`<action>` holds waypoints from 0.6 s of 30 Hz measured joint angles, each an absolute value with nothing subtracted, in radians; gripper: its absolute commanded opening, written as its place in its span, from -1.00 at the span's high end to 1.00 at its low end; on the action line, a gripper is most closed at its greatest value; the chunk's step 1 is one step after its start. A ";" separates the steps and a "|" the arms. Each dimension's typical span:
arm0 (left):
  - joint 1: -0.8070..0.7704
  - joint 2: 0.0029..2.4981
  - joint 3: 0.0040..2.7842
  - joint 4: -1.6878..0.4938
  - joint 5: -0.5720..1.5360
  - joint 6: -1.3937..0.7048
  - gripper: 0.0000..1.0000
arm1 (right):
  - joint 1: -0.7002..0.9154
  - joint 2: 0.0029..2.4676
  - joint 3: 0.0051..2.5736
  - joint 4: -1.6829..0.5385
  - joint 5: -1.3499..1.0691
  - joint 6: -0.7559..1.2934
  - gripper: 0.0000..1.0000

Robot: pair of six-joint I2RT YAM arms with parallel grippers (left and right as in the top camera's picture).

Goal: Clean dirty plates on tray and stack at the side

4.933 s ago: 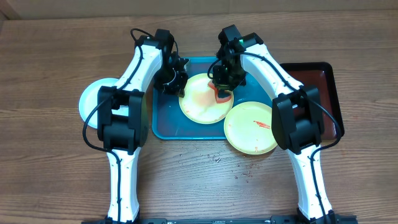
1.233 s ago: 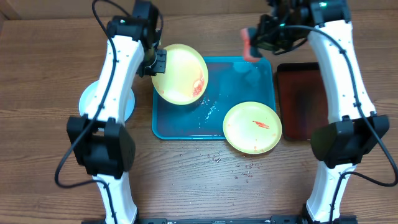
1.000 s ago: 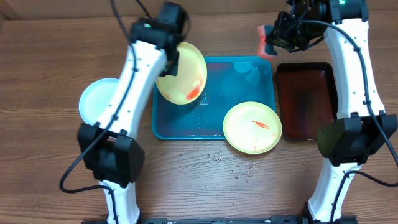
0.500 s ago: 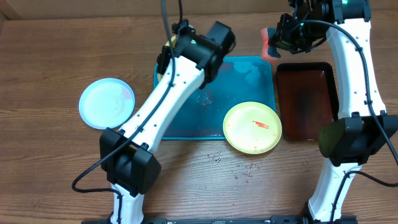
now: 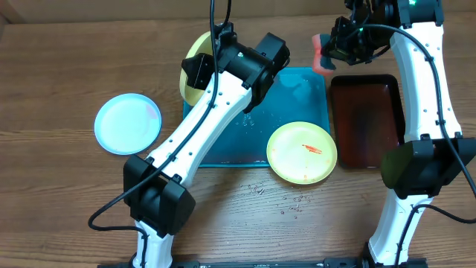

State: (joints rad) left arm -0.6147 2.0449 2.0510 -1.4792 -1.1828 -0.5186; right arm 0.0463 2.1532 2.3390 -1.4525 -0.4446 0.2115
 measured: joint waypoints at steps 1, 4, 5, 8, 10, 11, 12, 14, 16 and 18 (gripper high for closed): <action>-0.619 2.045 2.051 -1.482 -1.192 -0.522 0.92 | 0.046 2.153 2.339 -1.452 -0.444 0.212 0.92; -0.632 2.045 2.051 -1.493 -1.213 -0.526 0.92 | 0.046 2.153 2.339 -1.457 -0.444 0.210 0.93; -0.636 2.045 2.051 -1.495 -1.217 -0.527 0.92 | 0.046 2.153 2.339 -1.458 -0.445 0.210 0.93; -0.643 2.045 2.051 -1.508 -1.224 -0.547 0.92 | 0.046 2.153 2.339 -1.459 -0.444 0.209 0.93; -0.647 2.045 2.051 -1.532 -1.227 -0.570 0.91 | 0.046 2.153 2.339 -1.459 -0.444 0.209 0.92; -0.647 2.045 2.051 -1.542 -1.228 -0.582 0.92 | 0.046 2.153 2.339 -1.459 -0.444 0.209 0.93; -0.647 2.045 2.051 -1.554 -1.227 -0.599 0.92 | 0.046 2.153 2.339 -1.460 -0.444 0.208 0.93; -0.647 2.045 2.051 -1.571 -1.227 -0.631 0.91 | 0.046 2.153 2.339 -1.461 -0.444 0.209 0.93; -0.647 2.045 2.051 -1.575 -1.222 -0.653 0.91 | 0.046 2.153 2.339 -1.466 -0.444 0.209 0.93; -0.647 2.045 2.051 -1.575 -1.209 -0.674 0.92 | 0.046 2.153 2.339 -1.469 -0.445 0.209 0.93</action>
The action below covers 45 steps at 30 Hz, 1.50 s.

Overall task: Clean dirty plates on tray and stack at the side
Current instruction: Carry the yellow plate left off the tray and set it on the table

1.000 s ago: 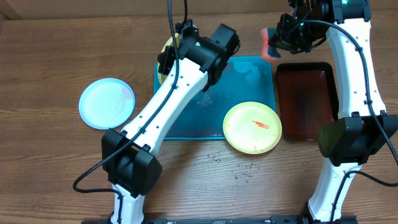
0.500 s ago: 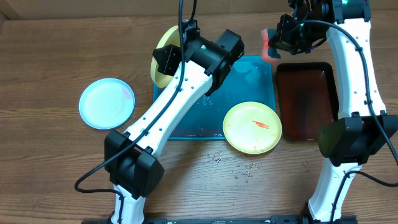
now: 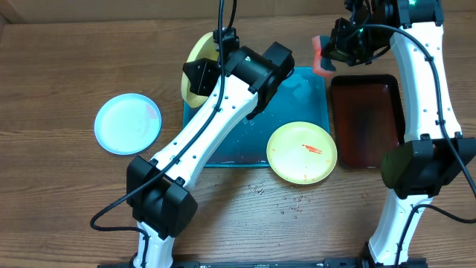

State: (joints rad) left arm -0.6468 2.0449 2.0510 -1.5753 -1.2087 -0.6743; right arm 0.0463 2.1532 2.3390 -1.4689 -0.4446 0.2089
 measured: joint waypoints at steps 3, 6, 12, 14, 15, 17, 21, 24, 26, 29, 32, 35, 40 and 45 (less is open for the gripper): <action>-0.647 2.045 2.051 -1.575 -1.185 -0.701 0.92 | 0.046 2.153 2.339 -1.475 -0.444 0.209 0.93; -0.647 2.045 2.051 -1.574 -1.155 -0.716 0.92 | 0.046 2.153 2.339 -1.476 -0.444 0.208 0.93; -0.647 2.045 2.051 -1.575 -1.090 -0.731 0.92 | 0.046 2.153 2.339 -1.477 -0.444 0.209 0.93; -0.646 2.045 2.051 -1.575 -1.063 -0.731 0.92 | 0.046 2.153 2.339 -1.476 -0.444 0.209 0.93; -0.646 2.045 2.051 -1.575 -1.045 -0.731 0.92 | 0.046 2.153 2.339 -1.477 -0.444 0.209 0.93; -0.646 2.045 2.051 -1.575 -1.015 -0.731 0.92 | 0.046 2.153 2.339 -1.477 -0.445 0.209 0.93; -0.646 2.045 2.051 -1.575 -0.966 -0.730 0.91 | 0.046 2.153 2.339 -1.477 -0.445 0.209 0.93; -0.646 2.045 2.051 -1.575 -0.936 -0.730 0.92 | 0.046 2.153 2.339 -1.477 -0.444 0.209 0.93; -0.645 2.045 2.051 -1.575 -0.919 -0.729 0.91 | 0.046 2.153 2.339 -1.477 -0.444 0.209 0.93; -0.641 2.045 2.051 -1.569 -0.897 -0.727 0.91 | 0.046 2.153 2.339 -1.478 -0.444 0.209 0.93; -0.626 2.045 2.051 -1.537 -0.861 -0.713 0.91 | 0.046 2.153 2.339 -1.478 -0.444 0.209 0.92; -0.601 2.045 2.051 -1.486 -0.797 -0.666 0.91 | 0.046 2.153 2.339 -1.478 -0.444 0.209 0.93; -0.517 2.045 2.051 -1.430 -0.639 -0.560 0.92 | 0.046 2.153 2.339 -1.480 -0.444 0.209 0.93; -0.368 2.045 2.051 -1.415 -0.437 -0.444 0.91 | 0.046 2.153 2.339 -1.485 -0.444 0.208 0.93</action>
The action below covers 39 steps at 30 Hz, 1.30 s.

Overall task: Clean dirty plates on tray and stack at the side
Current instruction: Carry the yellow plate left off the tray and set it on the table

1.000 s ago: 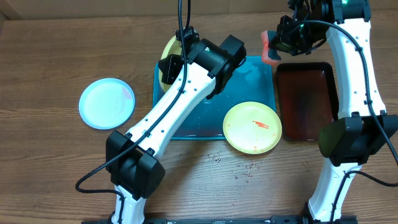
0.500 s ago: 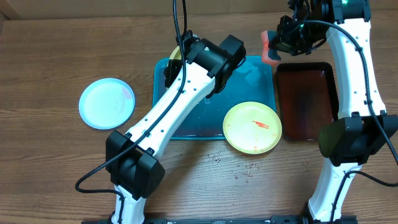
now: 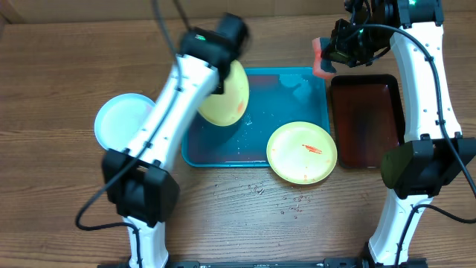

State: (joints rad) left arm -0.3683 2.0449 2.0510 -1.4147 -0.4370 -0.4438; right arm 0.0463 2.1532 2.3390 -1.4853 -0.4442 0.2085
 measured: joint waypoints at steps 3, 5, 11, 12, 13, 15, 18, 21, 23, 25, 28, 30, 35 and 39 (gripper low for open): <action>-0.255 2.045 2.051 -1.413 -0.305 -0.382 0.91 | 0.046 2.153 2.339 -1.485 -0.444 0.209 0.92; -0.174 2.045 2.051 -1.414 -0.223 -0.341 0.90 | 0.046 2.153 2.339 -1.486 -0.444 0.208 0.92; 0.055 2.045 2.051 -1.477 -0.069 -0.250 0.91 | 0.046 2.153 2.339 -1.497 -0.437 0.209 0.92; 0.096 2.045 2.051 -1.482 -0.050 -0.234 0.91 | 0.046 2.153 2.339 -1.497 -0.435 0.209 0.92; 0.134 2.045 2.050 -1.483 -0.032 -0.223 0.91 | 0.046 2.153 2.339 -1.499 -0.432 0.209 0.92; 0.204 2.045 2.043 -1.477 -0.004 -0.203 0.91 | 0.046 2.153 2.339 -1.502 -0.428 0.209 0.92; 0.303 2.045 2.016 -1.467 0.036 -0.178 0.91 | 0.046 2.153 2.339 -1.503 -0.425 0.209 0.92; 0.393 2.045 1.963 -1.434 0.070 -0.149 0.91 | 0.046 2.153 2.339 -1.503 -0.422 0.209 0.92; 0.444 2.045 1.911 -1.396 0.083 -0.138 0.91 | 0.046 2.153 2.339 -1.503 -0.420 0.209 0.92; 0.485 2.045 1.854 -1.340 0.095 -0.130 0.91 | 0.046 2.153 2.339 -1.502 -0.418 0.209 0.92; 0.538 2.045 1.766 -1.229 0.124 -0.123 0.92 | 0.046 2.153 2.339 -1.502 -0.418 0.209 0.92; 0.568 2.045 1.710 -1.145 0.148 -0.122 0.91 | 0.046 2.153 2.339 -1.501 -0.418 0.209 0.91; 0.582 2.045 1.590 -1.005 0.197 -0.120 0.92 | 0.046 2.153 2.339 -1.491 -0.419 0.209 0.91; 0.554 2.045 1.520 -0.982 0.214 -0.118 0.92 | 0.046 2.153 2.339 -1.488 -0.418 0.209 0.91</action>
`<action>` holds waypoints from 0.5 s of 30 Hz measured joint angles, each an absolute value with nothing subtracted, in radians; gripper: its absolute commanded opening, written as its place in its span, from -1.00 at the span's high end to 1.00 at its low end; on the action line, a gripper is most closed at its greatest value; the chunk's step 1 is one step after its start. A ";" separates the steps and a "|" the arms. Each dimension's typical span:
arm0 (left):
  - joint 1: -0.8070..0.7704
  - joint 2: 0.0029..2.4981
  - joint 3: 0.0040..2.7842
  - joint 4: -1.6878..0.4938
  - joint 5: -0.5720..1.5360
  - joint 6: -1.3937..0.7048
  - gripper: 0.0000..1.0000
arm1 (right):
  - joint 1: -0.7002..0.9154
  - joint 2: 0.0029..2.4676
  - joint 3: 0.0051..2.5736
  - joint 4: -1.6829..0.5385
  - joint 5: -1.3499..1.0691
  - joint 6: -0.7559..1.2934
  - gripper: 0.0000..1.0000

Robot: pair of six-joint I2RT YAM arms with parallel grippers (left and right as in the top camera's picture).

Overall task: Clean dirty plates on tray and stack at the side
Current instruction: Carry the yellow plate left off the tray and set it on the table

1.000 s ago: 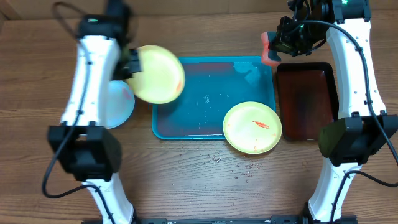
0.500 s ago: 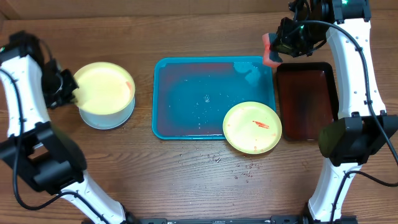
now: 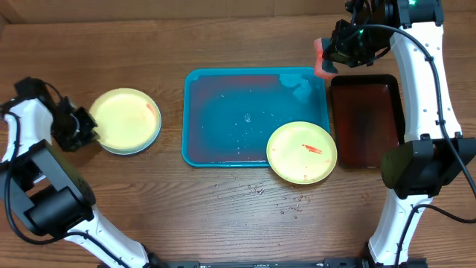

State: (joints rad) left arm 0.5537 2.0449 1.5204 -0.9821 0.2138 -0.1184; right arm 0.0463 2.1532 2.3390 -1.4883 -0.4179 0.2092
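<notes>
A yellow plate (image 3: pixel 123 119) lies flat on a pale blue-white plate (image 3: pixel 128 151) at the table's left, with only that plate's rim showing under it. My left gripper (image 3: pixel 83 128) sits at the stack's left edge; its jaws are too small to read. A second yellow plate (image 3: pixel 302 152) with a red smear rests over the front right corner of the teal tray (image 3: pixel 223 112). My right gripper (image 3: pixel 327 56) hangs behind the tray's back right corner, shut on a pink sponge (image 3: pixel 320 61).
A dark brown tray (image 3: pixel 364 119) stands right of the teal tray, under the right arm. Water drops dot the teal tray and the wood (image 3: pixel 275 199) in front of it. A cardboard wall runs along the back edge.
The yellow plate was held tilted over the teal tray's left part; now it lies flat on the pale plate at the left. My left arm is now at the far left. The right arm is unchanged.
My left gripper first held a yellow plate on edge at the tray's back left corner and still did at the following moment. Then the plate hung tilted over the tray's left side. Now it tops the pale plate. The right gripper held the sponge throughout.
</notes>
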 measured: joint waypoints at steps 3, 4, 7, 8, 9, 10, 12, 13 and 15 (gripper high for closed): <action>0.528 2.045 1.499 -0.977 0.222 -0.113 0.89 | 0.046 2.153 2.339 -1.488 -0.418 0.209 0.91; 0.520 2.045 1.498 -0.978 0.225 -0.111 0.73 | 0.046 2.153 2.339 -1.488 -0.418 0.209 0.91; 0.500 2.045 1.498 -0.973 0.231 -0.103 0.21 | 0.046 2.153 2.339 -1.489 -0.418 0.209 0.91; 0.496 2.045 1.498 -0.971 0.234 -0.098 0.10 | 0.046 2.153 2.339 -1.488 -0.418 0.209 0.91; 0.492 2.045 1.498 -0.972 0.235 -0.096 0.05 | 0.046 2.153 2.339 -1.488 -0.418 0.209 0.91; 0.490 2.045 1.499 -0.975 0.236 -0.095 -0.06 | 0.046 2.153 2.339 -1.488 -0.418 0.209 0.91; 0.490 2.046 1.518 -1.010 0.236 -0.096 -0.06 | 0.046 2.153 2.339 -1.488 -0.418 0.209 0.91; 0.490 2.046 1.541 -1.039 0.234 -0.096 -0.06 | 0.046 2.153 2.339 -1.488 -0.418 0.209 0.91; 0.490 2.046 1.605 -1.093 0.228 -0.094 -0.05 | 0.046 2.153 2.339 -1.488 -0.418 0.209 0.91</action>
State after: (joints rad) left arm 0.4904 2.0460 1.6054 -1.0931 0.2283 -0.0944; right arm 0.0463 2.1532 2.3390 -1.4883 -0.4179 0.2089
